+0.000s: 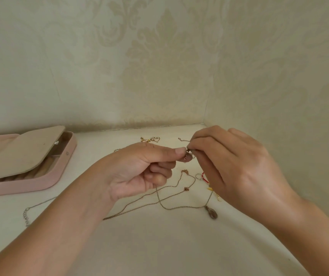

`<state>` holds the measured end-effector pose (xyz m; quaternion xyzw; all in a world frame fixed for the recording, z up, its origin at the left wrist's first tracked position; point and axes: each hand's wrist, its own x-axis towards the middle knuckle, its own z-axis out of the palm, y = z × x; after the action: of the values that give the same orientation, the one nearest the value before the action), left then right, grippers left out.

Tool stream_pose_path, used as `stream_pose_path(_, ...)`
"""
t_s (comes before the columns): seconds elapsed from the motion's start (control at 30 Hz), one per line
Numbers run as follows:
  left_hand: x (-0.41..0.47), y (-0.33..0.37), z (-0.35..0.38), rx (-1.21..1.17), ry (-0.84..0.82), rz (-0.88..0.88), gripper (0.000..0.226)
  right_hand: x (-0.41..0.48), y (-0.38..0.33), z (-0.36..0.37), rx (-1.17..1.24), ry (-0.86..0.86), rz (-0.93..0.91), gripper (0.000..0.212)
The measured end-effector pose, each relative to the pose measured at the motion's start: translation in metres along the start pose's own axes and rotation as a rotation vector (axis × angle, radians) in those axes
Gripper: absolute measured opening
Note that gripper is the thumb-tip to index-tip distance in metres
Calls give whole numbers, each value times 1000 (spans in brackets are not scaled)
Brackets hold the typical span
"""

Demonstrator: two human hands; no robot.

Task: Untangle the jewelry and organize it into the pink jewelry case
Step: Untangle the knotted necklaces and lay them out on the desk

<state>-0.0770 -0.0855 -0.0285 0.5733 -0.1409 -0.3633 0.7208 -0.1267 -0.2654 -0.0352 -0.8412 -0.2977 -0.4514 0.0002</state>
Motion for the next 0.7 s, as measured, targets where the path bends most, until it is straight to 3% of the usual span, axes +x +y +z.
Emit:
stream_pose_path(0.1,2,-3,-3,-264,-145,-103,38,0,0,0,13,34,-8,12)
stream_pose_path(0.17,2,-4,-3,-328,-147,-106,39,0,0,1,64,54,20,11)
stream_pose_path(0.3,1,-1,3,-114,13,-14,8,1,-1,-3,457,19,354,8)
stream_pose_path(0.43,-3,0,8,103,136,149,7,3,1,-8,863,-43,638,4)
stream_pose_path(0.7,-4,-3,10,230,182,225,19,4,5,-14,914,-137,660,7)
